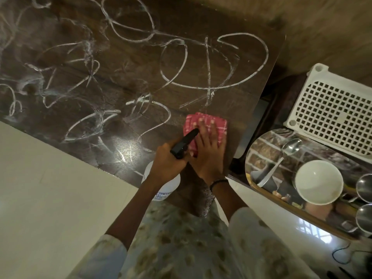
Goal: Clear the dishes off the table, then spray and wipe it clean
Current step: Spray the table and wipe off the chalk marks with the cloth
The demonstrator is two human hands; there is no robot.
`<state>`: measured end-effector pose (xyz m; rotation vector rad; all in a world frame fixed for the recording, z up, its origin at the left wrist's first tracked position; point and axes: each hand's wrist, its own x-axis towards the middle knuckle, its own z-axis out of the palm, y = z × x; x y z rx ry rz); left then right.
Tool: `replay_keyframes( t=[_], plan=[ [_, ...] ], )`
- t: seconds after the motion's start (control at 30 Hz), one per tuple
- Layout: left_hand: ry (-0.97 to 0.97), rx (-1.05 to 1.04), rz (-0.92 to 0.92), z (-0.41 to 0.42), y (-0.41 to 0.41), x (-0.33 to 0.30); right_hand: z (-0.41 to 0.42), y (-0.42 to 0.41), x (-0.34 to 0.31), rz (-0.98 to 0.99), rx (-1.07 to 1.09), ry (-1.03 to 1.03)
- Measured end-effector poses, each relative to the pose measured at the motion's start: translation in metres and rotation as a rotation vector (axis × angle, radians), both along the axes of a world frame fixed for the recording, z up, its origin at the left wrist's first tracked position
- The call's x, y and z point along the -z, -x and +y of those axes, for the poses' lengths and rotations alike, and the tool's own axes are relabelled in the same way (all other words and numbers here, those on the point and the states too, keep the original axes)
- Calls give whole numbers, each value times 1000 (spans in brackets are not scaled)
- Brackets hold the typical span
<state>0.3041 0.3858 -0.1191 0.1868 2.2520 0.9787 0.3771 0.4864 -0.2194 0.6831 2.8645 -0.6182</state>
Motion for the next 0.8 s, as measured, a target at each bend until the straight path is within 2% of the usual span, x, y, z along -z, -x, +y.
replay_keyframes(
  t=[0.1, 0.33, 0.53, 0.63, 0.8],
  plan=[
    [-22, 30, -7, 12, -5, -3, -2, -31, 2, 53, -170, 51],
    [15, 180, -17, 57, -12, -2, 2, -61, -2, -74, 45, 74],
    [115, 75, -25, 84, -11, 3, 2, -61, 5, -190, 16, 92],
    [118, 87, -39, 89, -6, 4, 2, -60, -1, -124, 20, 108],
    [128, 44, 41, 85, 7, 11, 2, -57, -2, -24, 66, 64]
  ],
)
